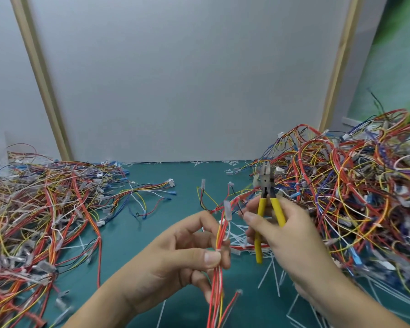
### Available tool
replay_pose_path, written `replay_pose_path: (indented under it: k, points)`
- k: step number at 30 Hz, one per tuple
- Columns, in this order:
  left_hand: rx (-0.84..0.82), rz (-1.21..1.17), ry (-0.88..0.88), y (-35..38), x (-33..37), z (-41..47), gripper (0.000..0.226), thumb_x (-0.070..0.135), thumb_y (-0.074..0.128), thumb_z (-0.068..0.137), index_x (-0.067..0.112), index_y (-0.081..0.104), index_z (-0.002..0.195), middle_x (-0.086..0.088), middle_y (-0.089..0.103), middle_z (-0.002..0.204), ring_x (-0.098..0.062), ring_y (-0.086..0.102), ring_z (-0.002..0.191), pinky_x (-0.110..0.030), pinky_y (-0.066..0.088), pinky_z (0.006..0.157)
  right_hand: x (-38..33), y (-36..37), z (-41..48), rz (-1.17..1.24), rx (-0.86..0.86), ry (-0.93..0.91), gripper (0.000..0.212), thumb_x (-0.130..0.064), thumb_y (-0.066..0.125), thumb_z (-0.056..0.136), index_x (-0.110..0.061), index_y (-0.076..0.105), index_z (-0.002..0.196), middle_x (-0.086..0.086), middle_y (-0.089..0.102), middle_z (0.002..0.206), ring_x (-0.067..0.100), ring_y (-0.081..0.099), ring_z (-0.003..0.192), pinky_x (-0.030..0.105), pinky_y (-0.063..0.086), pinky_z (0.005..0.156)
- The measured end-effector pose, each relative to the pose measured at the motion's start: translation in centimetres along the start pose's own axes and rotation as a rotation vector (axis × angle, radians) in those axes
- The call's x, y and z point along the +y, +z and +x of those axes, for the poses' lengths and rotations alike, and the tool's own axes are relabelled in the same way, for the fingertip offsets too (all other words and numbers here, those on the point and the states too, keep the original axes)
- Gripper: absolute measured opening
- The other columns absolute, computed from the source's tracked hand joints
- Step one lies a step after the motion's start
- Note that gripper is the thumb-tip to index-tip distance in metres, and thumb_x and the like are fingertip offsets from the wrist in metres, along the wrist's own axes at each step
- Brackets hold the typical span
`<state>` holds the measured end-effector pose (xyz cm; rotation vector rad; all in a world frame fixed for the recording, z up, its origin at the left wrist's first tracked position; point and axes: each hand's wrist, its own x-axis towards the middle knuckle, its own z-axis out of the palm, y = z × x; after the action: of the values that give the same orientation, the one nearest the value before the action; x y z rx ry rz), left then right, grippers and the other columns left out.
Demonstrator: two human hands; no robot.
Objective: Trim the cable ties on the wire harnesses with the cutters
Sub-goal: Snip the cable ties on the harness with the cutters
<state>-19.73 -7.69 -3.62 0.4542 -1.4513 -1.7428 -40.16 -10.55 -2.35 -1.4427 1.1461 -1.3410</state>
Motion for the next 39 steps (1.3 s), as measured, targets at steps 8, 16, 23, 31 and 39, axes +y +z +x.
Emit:
replay_pose_path:
  k: [8, 16, 23, 31, 39]
  points:
    - [0.384, 0.148, -0.089, -1.2, -0.5, 0.8, 0.047, 0.057, 0.071, 0.077, 0.010, 0.068, 0.079, -0.014, 0.062, 0.079, -0.028, 0.065, 0.062, -0.031, 0.054, 0.053, 0.0, -0.2, -0.2, -0.288, -0.071, -0.154, 0.016, -0.011, 0.071, 0.086, -0.025, 0.063, 0.087, -0.007, 0.069, 0.078, 0.008, 0.064, 0.066, 0.025, 0.054, 0.063]
    - [0.462, 0.252, -0.110, -0.4, -1.5, 1.4, 0.058, 0.052, 0.076, 0.076, -0.003, 0.065, 0.090, -0.013, 0.061, 0.076, -0.026, 0.065, 0.065, -0.032, 0.055, 0.053, -0.4, 0.4, -1.3, -0.360, -0.276, -0.198, 0.022, -0.013, 0.071, 0.085, -0.032, 0.061, 0.089, -0.007, 0.069, 0.080, 0.016, 0.066, 0.071, 0.033, 0.057, 0.068]
    - [0.439, 0.429, -0.015, 0.1, -1.0, 0.9, 0.016, 0.019, 0.070, 0.082, 0.003, 0.067, 0.079, -0.013, 0.065, 0.066, -0.025, 0.065, 0.059, -0.031, 0.055, 0.054, -0.6, 0.0, -0.7, -0.156, -0.320, 0.036, 0.017, -0.007, 0.079, 0.079, -0.015, 0.067, 0.088, 0.002, 0.074, 0.078, 0.010, 0.066, 0.067, 0.030, 0.058, 0.067]
    - [0.367, 0.840, -0.031, 0.2, -1.6, 0.4, 0.008, 0.023, 0.064, 0.085, 0.015, 0.064, 0.081, -0.004, 0.067, 0.063, -0.012, 0.063, 0.057, -0.024, 0.051, 0.059, -0.7, -0.5, -0.5, -0.180, -0.489, 0.192, 0.020, -0.004, 0.077, 0.080, -0.012, 0.063, 0.091, 0.005, 0.066, 0.071, 0.016, 0.059, 0.061, 0.026, 0.052, 0.060]
    - [0.455, 0.535, -0.096, 0.8, -1.6, 1.0, 0.014, 0.025, 0.067, 0.079, 0.010, 0.068, 0.078, -0.007, 0.063, 0.065, -0.018, 0.064, 0.061, -0.030, 0.054, 0.055, -0.7, -0.4, -0.8, -0.234, -0.499, 0.137, 0.011, -0.015, 0.071, 0.088, -0.017, 0.062, 0.094, -0.001, 0.061, 0.073, 0.011, 0.055, 0.064, 0.023, 0.050, 0.062]
